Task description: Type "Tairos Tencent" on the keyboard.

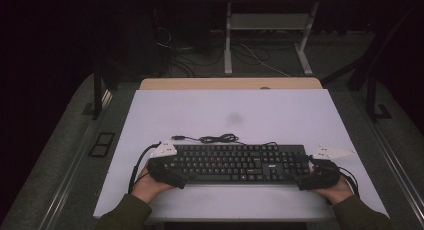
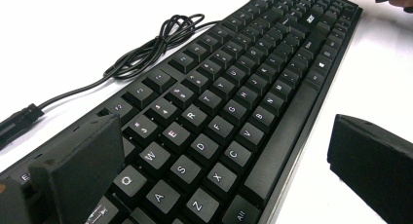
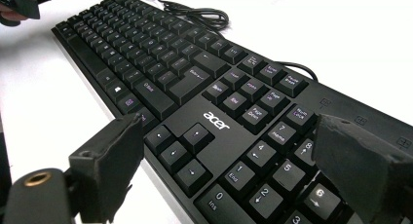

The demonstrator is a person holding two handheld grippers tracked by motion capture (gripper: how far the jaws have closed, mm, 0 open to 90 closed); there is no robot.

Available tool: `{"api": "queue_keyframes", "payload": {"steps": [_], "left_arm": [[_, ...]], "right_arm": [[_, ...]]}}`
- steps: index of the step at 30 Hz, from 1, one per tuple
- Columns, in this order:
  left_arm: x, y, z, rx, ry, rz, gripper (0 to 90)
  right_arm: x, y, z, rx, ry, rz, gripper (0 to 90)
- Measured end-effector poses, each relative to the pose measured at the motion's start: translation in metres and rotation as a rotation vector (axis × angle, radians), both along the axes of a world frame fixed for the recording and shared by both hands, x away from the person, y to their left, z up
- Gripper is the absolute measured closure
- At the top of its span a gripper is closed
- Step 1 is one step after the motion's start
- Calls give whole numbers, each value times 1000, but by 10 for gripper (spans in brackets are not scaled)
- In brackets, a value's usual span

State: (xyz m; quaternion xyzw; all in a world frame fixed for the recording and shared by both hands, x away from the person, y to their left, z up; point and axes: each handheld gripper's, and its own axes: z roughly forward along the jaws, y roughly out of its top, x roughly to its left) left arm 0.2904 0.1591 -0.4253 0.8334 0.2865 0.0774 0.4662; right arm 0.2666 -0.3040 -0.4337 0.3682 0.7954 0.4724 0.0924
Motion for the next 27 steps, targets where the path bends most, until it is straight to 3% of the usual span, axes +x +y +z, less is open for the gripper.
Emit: {"api": "queue_keyframes", "payload": {"steps": [18, 27], "left_arm": [[2, -1, 2, -18, -1, -4, 0], [4, 1, 2, -21, -5, -9, 0]], "right_arm": [[5, 1, 2, 30, 0, 22, 113], [8, 9, 7, 22, -4, 35, 114]]}}
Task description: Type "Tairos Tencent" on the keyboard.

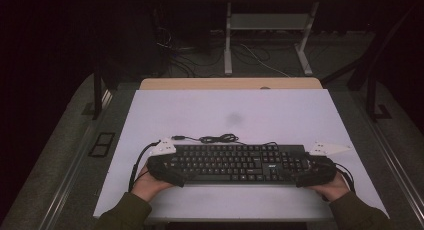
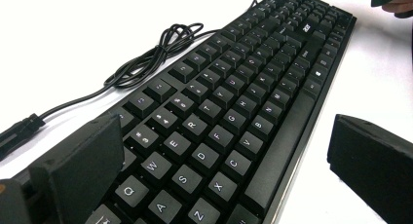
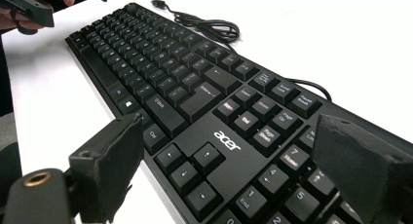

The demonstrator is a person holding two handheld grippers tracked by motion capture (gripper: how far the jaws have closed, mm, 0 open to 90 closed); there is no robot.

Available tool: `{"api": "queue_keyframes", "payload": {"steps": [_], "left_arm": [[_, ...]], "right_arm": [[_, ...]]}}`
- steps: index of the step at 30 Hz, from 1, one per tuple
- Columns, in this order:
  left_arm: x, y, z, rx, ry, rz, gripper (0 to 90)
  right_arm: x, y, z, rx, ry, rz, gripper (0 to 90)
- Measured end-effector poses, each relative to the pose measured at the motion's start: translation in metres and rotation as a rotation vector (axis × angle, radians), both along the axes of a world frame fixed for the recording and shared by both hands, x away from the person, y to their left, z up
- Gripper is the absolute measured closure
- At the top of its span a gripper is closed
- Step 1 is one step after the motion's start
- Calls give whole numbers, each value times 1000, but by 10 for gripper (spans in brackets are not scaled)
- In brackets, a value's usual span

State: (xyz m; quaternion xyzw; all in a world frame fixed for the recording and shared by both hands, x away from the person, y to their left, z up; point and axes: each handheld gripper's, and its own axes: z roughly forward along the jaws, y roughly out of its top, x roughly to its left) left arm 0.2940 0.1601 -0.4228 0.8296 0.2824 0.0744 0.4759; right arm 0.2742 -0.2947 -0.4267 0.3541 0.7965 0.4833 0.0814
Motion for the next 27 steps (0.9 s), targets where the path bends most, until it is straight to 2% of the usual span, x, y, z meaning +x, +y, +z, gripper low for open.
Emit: {"api": "queue_keyframes", "payload": {"steps": [13, 27], "left_arm": [[-2, -4, -1, 5, 0, -8, 0], [-3, -5, -1, 4, -1, -11, 0]], "right_arm": [[3, 7, 8, 9, -21, 12, 114], [10, 19, 10, 35, -26, 24, 116]]}}
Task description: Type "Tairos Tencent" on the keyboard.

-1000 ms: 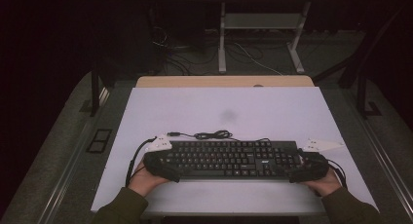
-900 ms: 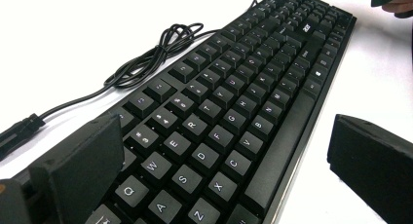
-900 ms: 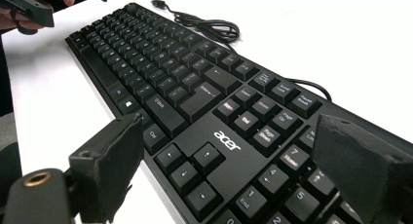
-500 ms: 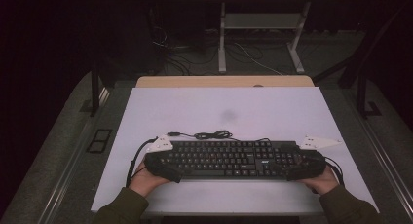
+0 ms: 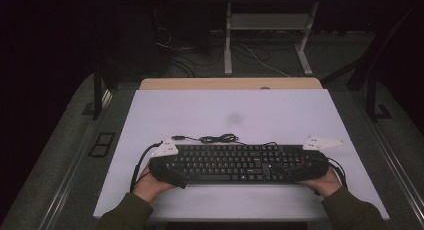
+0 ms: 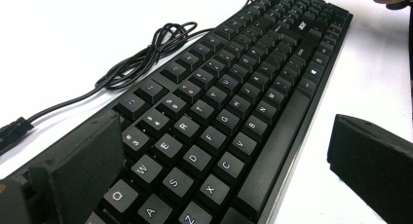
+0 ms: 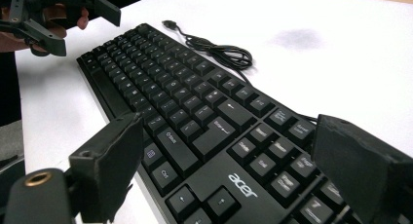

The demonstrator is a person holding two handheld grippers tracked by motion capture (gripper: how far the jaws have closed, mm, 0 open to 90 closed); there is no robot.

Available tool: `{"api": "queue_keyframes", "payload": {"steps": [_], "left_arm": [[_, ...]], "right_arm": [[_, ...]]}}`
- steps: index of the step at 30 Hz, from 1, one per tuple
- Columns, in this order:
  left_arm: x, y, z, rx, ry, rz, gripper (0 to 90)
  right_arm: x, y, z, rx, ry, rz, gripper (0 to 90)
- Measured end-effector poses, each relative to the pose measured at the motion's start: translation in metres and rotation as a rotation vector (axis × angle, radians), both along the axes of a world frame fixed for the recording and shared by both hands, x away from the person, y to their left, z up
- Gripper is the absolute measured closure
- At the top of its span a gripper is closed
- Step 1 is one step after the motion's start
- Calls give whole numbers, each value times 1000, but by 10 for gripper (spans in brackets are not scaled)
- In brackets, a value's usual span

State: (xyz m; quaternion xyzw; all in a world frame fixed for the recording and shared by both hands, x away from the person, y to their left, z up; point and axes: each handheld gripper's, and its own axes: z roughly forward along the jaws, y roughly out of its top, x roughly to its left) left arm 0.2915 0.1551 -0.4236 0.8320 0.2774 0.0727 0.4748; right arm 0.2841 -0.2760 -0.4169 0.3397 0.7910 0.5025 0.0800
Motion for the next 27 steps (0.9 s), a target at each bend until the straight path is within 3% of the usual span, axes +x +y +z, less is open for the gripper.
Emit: {"api": "queue_keyframes", "payload": {"steps": [27], "left_arm": [[0, -1, 1, -3, -2, -3, 0]], "right_arm": [[9, 36, -3, -13, 11, 71, 145]]}}
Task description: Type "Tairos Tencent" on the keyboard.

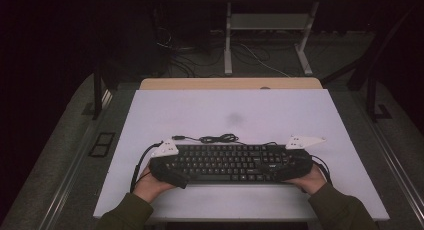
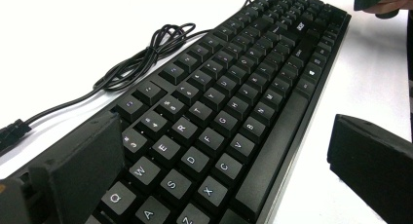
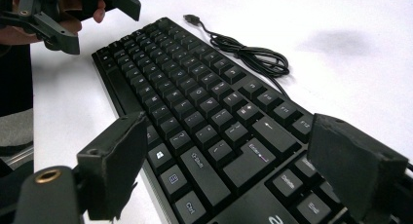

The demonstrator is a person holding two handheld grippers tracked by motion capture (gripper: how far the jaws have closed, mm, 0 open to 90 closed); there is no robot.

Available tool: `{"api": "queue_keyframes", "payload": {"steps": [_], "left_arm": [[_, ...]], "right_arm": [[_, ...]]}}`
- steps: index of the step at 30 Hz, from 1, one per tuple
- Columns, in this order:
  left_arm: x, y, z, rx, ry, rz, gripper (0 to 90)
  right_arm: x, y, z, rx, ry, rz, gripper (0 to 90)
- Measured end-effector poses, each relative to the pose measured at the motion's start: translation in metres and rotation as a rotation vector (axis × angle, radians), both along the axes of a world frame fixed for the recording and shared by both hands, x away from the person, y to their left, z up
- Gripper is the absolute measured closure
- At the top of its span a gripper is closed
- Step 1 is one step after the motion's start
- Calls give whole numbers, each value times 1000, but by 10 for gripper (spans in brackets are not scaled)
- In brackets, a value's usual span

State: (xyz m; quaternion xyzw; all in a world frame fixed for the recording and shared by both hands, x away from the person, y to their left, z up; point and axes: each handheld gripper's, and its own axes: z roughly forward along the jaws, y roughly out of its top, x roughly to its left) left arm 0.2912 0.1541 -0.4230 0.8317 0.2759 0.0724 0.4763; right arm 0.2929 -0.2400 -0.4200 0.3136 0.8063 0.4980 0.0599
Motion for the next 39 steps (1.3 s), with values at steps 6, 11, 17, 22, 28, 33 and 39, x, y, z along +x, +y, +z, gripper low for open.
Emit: {"api": "queue_keyframes", "payload": {"steps": [6, 11, 17, 22, 28, 33, 39], "left_arm": [[0, 0, 0, 3, 1, -1, 0], [0, 0, 0, 1, -2, -3, 0], [0, 0, 0, 0, -1, 0, 0], [0, 1, 0, 0, 0, -2, 0], [0, 0, 0, -5, 0, -1, 0], [0, 1, 0, -2, 1, -1, 0], [0, 0, -1, -3, 1, -2, 0]], "right_arm": [[3, 8, -2, -10, 8, 12, 148], [6, 12, -2, -14, 12, 20, 149], [10, 21, -3, -20, 15, 38, 170], [13, 25, -4, -25, 21, 51, 236], [16, 31, -8, -43, 34, 68, 377], [15, 35, -9, -63, 39, 82, 474], [14, 35, -11, -93, 41, 100, 653]]}}
